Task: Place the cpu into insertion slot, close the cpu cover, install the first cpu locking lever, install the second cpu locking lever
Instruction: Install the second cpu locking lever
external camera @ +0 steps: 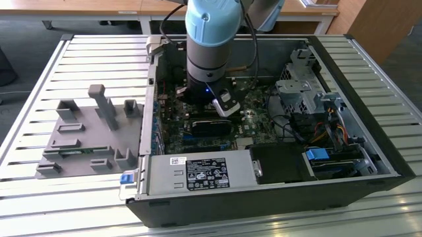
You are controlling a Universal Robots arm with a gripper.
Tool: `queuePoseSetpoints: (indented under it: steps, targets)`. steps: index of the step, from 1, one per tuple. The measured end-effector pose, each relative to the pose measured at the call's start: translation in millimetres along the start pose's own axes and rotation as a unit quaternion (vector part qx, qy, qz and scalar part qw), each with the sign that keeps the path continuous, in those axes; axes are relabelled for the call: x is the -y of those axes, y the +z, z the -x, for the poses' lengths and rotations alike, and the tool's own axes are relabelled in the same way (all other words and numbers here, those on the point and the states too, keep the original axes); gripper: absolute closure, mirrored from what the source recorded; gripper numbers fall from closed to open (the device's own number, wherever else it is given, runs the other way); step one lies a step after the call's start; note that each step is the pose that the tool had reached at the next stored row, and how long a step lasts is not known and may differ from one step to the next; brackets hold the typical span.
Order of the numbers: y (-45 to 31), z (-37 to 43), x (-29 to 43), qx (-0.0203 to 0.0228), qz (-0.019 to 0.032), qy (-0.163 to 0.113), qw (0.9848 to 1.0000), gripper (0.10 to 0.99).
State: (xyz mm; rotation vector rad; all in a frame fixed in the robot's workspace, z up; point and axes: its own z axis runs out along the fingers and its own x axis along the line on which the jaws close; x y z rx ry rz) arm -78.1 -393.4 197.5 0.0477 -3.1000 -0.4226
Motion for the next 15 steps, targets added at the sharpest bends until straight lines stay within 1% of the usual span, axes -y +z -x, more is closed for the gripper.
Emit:
queuePoseSetpoints:
  steps: [4,11,13,15]
  targets:
    - [-5.9,-0.1,-1.7,0.0000,0.0001,0.000,1.0000,0.980]
    - [-19.3,-0.2,-5.4,0.0000,0.0005,0.000,1.0000,0.980]
    - [-21.6,-0.2,-6.1,0.0000,0.0004,0.000,1.0000,0.980]
    - [-21.9,-0.2,-6.2,0.0001,0.0006,0.000,1.0000,0.980]
